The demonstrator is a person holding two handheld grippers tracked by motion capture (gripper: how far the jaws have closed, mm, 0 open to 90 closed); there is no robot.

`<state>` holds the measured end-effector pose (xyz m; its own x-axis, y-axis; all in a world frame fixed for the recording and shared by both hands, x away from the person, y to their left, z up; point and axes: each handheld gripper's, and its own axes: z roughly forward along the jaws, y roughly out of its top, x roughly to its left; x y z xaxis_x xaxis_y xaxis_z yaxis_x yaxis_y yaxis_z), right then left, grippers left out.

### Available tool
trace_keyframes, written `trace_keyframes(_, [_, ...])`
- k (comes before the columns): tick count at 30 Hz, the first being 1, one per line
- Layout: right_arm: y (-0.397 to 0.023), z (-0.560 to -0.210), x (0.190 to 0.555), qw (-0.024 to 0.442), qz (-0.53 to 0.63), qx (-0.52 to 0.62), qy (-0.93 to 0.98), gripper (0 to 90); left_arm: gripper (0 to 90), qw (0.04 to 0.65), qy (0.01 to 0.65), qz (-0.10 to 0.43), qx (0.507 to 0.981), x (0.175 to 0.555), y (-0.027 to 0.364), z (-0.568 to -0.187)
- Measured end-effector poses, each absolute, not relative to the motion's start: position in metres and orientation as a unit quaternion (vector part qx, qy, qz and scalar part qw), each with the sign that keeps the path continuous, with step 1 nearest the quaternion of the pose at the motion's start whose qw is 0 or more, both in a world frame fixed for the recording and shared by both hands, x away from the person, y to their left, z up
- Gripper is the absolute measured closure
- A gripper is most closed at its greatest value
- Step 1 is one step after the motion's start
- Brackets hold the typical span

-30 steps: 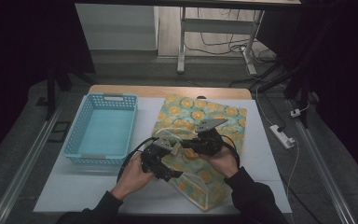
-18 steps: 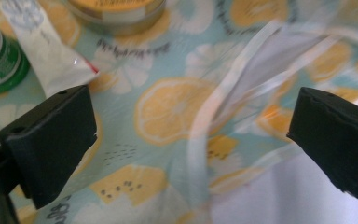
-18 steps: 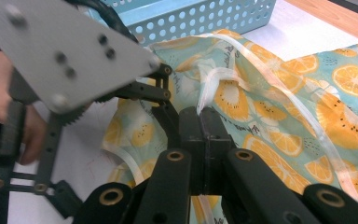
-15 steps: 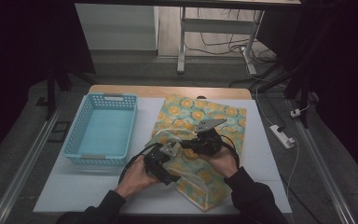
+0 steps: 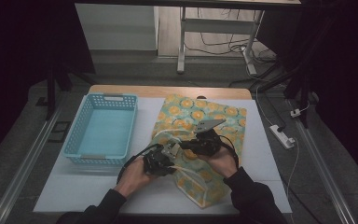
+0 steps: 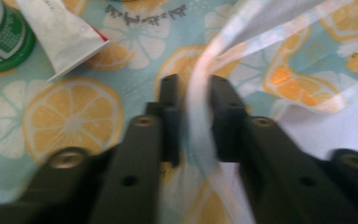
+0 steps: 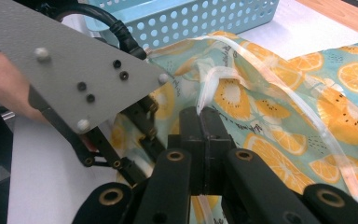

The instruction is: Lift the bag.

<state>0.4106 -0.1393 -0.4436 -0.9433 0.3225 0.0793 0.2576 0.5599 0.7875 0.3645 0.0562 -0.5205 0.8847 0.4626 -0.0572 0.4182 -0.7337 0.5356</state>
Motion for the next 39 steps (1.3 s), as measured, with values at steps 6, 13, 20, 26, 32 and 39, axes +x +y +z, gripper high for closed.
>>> trace_keyframes(6, [-0.140,-0.444,0.411,0.036,0.437,0.165,0.884,90.0,88.5,0.256,0.245,0.063,0.933,0.359,0.048,-0.517])
trace_keyframes(13, [-0.141,-0.443,0.412,0.036,0.436,0.161,0.884,90.0,88.8,0.266,0.248,0.083,0.928,0.356,0.050,-0.509])
trace_keyframes(20, [-0.140,-0.439,0.410,0.037,0.436,0.154,0.886,90.0,88.8,0.306,0.265,0.068,0.912,0.356,0.059,-0.492])
trace_keyframes(26, [-0.138,-0.433,0.407,0.034,0.442,0.147,0.884,90.0,88.8,0.344,0.287,0.029,0.894,0.358,0.067,-0.477])
trace_keyframes(32, [-0.138,-0.426,0.402,0.028,0.449,0.141,0.882,90.0,88.9,0.358,0.291,0.020,0.887,0.355,0.070,-0.464])
trace_keyframes(39, [-0.139,-0.419,0.400,0.029,0.455,0.137,0.879,90.0,88.9,0.377,0.294,0.024,0.878,0.351,0.078,-0.450])
